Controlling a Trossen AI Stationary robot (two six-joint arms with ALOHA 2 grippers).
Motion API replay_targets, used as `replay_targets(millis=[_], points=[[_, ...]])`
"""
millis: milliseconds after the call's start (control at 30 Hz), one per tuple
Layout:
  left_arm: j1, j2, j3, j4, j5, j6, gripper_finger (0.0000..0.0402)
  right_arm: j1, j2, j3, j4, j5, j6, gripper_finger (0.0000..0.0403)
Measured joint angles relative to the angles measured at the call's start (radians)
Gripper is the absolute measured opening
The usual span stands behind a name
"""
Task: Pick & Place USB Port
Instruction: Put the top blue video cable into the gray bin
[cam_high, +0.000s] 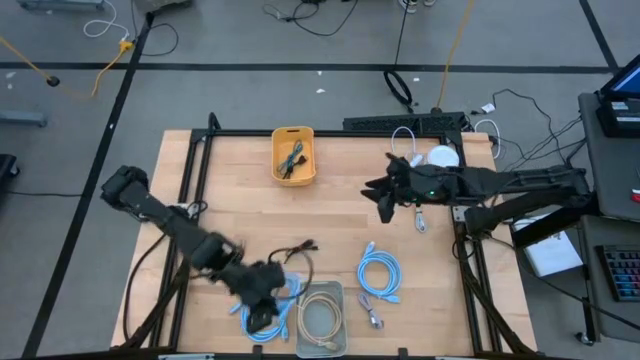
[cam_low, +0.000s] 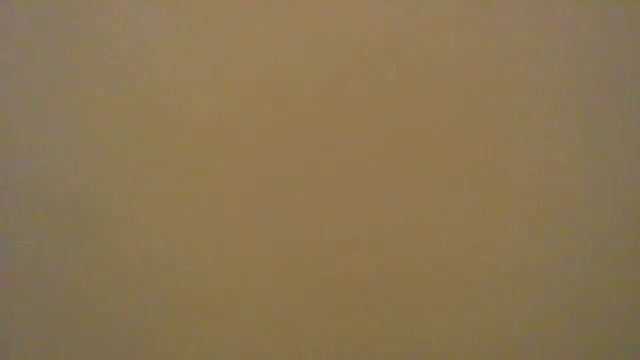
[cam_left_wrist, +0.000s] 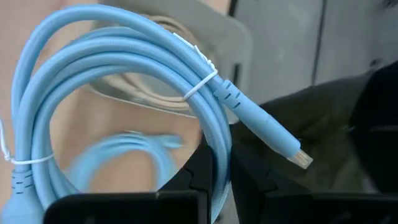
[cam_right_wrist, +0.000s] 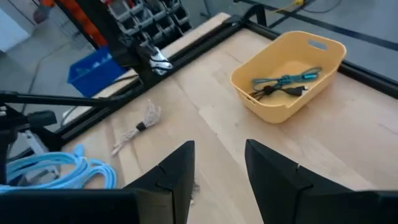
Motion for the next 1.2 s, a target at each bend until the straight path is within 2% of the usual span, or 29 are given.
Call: replay_targets(millis=[133, 200, 300, 400, 467, 567, 633, 800, 1000, 1200], points=[[-0.075, 0.04, 0.002, 0.087, -0.095, -0.116, 0.0031, 0.029, -0.024, 0.0, -0.002, 0.025, 0.012, 0.0134], [-0.092, 0.091, 0.014, 0.103, -0.102, -0.13, 0.0031, 0.05, -0.024, 0.0, 0.004, 0.032, 0.027, 0.0134], [-0.099, 0.207, 0.102, 0.072, -0.07, -0.076, 0.0031, 0.098, -0.008, 0.0, 0.008, 0.057, 0.061, 0.0134], [-0.091, 0.344, 0.264, -0.094, -0.057, 0.047, 0.0031, 0.154, 0.019, -0.001, 0.005, 0.079, 0.064, 0.0134], [-0.089, 0.421, 0.387, -0.237, -0.086, 0.134, 0.0031, 0.185, 0.034, -0.001, 0.002, 0.102, 0.064, 0.0134], [-0.079, 0.5, 0.542, -0.398, -0.089, 0.254, 0.0031, 0.218, 0.055, -0.001, 0.001, 0.107, 0.09, 0.0134], [-0.067, 0.535, 0.604, -0.476, -0.058, 0.322, 0.0031, 0.239, 0.068, -0.001, 0.004, 0.114, 0.101, 0.0134], [-0.027, 0.581, 0.637, -0.592, 0.056, 0.407, 0.0031, 0.272, 0.074, -0.001, 0.007, 0.184, 0.088, 0.0134], [0.003, 0.589, 0.639, -0.625, 0.142, 0.481, 0.0031, 0.286, 0.075, -0.002, 0.007, 0.235, 0.087, 0.0134], [0.01, 0.589, 0.694, -0.641, 0.159, 0.511, 0.0031, 0.288, 0.075, -0.002, 0.007, 0.284, 0.103, 0.0134]])
